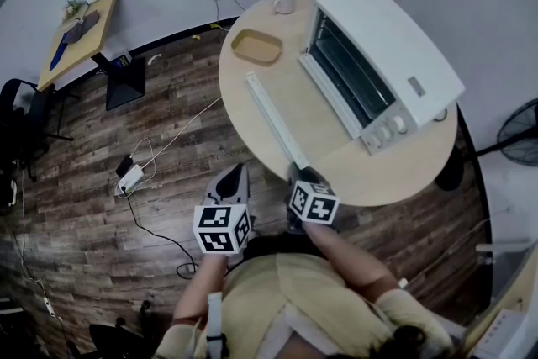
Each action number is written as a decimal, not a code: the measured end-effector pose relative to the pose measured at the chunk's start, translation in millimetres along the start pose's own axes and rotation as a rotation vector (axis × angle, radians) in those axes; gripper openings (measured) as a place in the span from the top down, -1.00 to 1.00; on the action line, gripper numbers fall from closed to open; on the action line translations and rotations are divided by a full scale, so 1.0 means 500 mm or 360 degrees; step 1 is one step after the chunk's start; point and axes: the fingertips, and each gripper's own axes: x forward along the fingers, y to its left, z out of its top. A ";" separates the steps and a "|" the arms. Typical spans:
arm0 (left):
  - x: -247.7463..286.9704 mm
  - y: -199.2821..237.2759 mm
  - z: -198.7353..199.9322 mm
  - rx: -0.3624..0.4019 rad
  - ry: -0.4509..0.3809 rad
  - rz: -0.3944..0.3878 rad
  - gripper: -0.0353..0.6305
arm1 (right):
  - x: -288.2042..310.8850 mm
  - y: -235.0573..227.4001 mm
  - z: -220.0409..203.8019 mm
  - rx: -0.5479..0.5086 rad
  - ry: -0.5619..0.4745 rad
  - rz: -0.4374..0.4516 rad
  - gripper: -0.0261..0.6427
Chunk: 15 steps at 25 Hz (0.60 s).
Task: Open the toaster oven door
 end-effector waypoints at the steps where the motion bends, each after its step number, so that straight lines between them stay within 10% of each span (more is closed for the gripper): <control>1: 0.000 0.000 0.000 -0.0001 0.0001 -0.0002 0.89 | 0.001 0.001 -0.002 0.0003 0.0012 0.0001 0.72; 15: -0.003 0.004 0.002 -0.0010 -0.0002 -0.0025 0.89 | -0.054 0.037 -0.021 0.0095 0.0093 0.0132 0.72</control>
